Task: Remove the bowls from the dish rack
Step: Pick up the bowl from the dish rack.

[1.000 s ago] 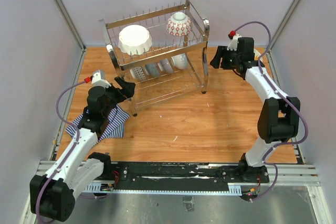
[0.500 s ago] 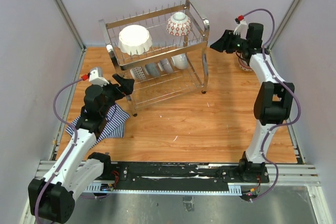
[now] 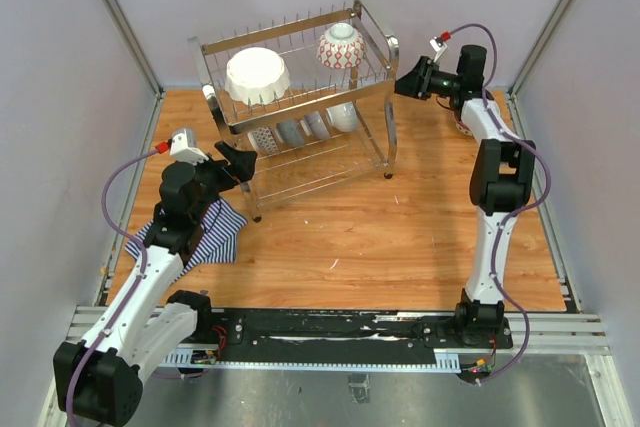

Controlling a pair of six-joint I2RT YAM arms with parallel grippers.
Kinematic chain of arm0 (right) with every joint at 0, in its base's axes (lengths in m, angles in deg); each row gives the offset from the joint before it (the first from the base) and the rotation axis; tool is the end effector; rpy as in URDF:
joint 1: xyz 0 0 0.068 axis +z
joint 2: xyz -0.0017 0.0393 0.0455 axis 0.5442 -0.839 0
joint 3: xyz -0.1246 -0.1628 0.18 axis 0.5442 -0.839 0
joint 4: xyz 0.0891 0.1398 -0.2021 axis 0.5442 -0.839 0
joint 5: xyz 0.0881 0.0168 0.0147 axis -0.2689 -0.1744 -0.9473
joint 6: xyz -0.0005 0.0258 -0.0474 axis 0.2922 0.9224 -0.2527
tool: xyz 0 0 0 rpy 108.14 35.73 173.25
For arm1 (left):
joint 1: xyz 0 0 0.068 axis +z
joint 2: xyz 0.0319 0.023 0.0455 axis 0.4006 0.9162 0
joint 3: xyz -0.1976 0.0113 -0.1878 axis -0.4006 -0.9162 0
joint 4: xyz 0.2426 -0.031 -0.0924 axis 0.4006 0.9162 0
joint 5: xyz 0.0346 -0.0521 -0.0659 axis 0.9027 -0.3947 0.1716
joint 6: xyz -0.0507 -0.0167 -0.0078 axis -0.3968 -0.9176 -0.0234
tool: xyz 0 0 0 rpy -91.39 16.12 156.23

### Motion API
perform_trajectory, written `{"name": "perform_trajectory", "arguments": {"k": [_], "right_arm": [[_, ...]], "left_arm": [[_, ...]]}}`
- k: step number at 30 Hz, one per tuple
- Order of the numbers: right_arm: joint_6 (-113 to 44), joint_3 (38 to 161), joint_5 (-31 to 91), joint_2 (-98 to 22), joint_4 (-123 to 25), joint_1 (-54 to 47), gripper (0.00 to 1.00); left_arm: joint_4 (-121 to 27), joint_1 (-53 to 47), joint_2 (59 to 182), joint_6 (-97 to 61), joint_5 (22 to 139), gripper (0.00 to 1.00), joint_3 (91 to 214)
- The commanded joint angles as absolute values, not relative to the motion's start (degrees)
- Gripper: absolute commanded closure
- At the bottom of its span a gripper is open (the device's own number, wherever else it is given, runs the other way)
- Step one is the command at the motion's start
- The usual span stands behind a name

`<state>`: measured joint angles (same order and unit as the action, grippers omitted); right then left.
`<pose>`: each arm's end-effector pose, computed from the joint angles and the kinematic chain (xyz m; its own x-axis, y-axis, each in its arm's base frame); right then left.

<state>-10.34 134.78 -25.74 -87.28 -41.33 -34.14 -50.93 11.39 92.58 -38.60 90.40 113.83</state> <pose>0.5297 0.0212 0.2702 -0.6293 0.2399 -0.7392 -0.6328 0.3940 0.6666 0.1971 -0.0416 0.2911 -0.2114 -0.5016 -0.8389 0.0815 0.8463 -0.5265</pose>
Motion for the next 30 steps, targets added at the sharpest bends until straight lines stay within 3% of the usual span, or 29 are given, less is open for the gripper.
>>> {"name": "perform_trajectory", "arguments": {"k": [1, 22, 30], "right_arm": [[-5.1, 138.29, -31.12, -89.48, -35.07, -32.46, 0.46], [-3.62, 140.39, -31.49, -96.93, -32.3, -24.75, 0.5], [2.7, 140.68, -33.27, -99.71, -24.0, -24.11, 0.53]], "left_arm": [[-51.97, 10.96, 91.73, -38.23, 89.83, 0.01, 114.6], [-53.01, 11.0, 90.63, -38.91, 89.61, 0.01, 112.13], [-53.55, 10.96, 90.76, -38.93, 89.78, 0.01, 111.42]]}}
